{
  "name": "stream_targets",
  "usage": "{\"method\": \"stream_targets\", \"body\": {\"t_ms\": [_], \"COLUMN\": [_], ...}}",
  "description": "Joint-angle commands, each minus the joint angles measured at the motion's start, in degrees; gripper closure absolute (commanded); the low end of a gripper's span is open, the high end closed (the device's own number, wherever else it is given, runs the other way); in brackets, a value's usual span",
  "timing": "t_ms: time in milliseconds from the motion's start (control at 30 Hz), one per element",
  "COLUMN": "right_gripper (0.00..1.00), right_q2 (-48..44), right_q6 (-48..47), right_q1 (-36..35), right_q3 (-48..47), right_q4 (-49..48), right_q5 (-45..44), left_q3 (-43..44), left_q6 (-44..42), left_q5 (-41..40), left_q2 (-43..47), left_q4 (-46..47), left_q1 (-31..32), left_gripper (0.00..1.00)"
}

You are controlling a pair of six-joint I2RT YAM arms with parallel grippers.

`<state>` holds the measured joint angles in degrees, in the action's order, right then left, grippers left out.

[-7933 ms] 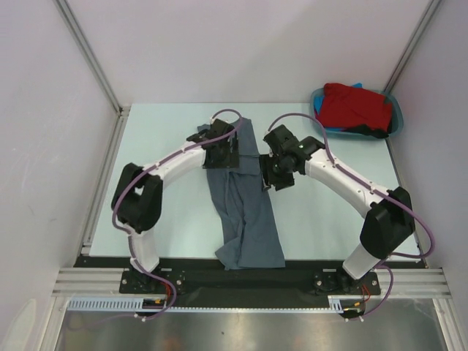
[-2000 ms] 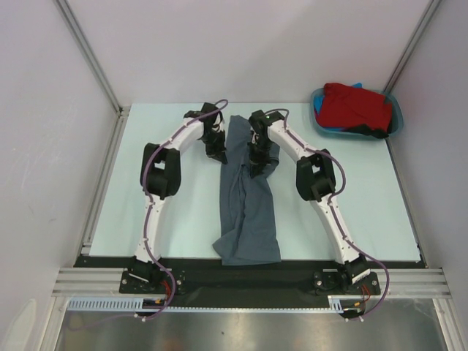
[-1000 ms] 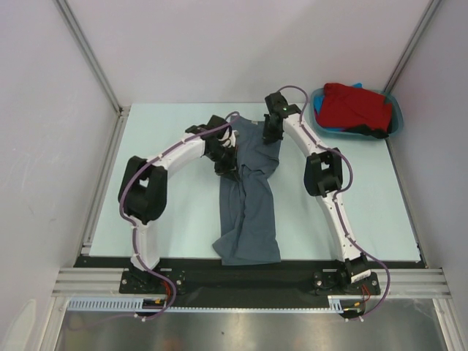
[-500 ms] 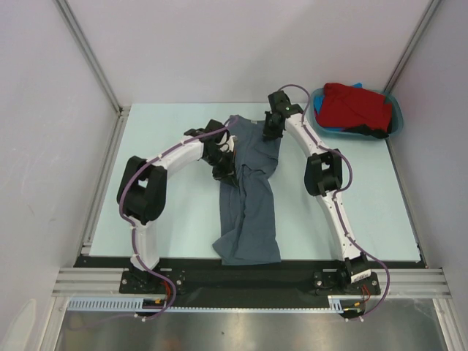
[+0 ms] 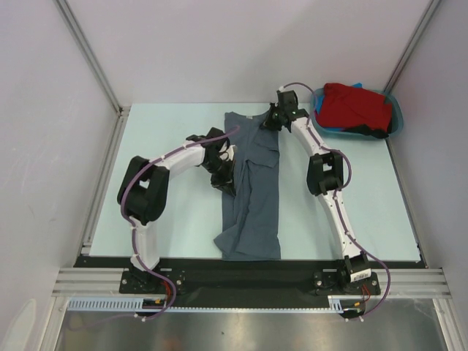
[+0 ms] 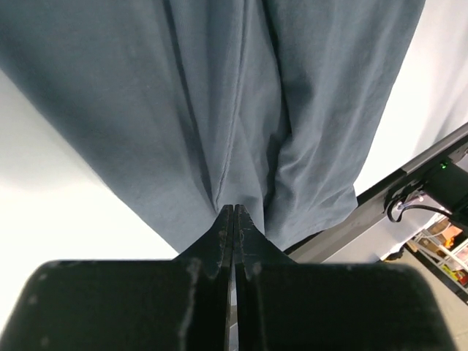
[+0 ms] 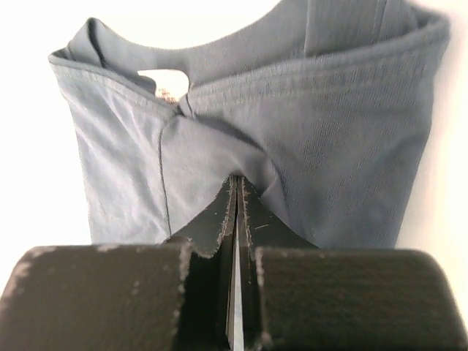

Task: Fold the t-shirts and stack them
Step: Fold the tshirt

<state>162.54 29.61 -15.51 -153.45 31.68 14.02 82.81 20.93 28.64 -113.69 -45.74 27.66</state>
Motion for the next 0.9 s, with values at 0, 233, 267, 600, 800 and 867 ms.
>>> {"method": "stream_targets", "body": {"t_ms": [0,233,267,600,800,867], "right_gripper": [0.99,0.59,0.56,0.41,0.53,0.44], "right_q2": [3.4,-11.84,-14.42,-43.59,-60.82,-67.42], "right_q6": [-0.69,-5.25,-5.87,-13.43,-14.85,-10.38], "right_q1": [1.53,2.15,2.24,-2.15,-13.91,-16.21], "right_q3": [-0.1,5.42,8.31,24.23,51.8,62.41], "right_q4": [-3.72,-5.06,-3.66,24.01,28.71,27.48], "right_q5": [-0.67,5.93,5.41,-5.05,-13.92,-15.86], "left_q3": [0.34,2.27,2.27,-7.55,-22.05,-27.15], "left_q6": [-1.59,-0.45,0.16,5.35,11.76,15.09], "left_q5": [-0.6,-4.29,-5.25,-19.5,-21.52,-22.57], "left_q2": [2.95,5.23,6.19,22.16,35.44,41.77], "left_q4": [-0.14,0.12,0.29,3.54,7.06,8.11], "left_q1": [1.25,2.05,2.05,2.05,3.45,4.85], "left_gripper": [1.0,1.0,1.0,1.0,0.0,0.0]}}
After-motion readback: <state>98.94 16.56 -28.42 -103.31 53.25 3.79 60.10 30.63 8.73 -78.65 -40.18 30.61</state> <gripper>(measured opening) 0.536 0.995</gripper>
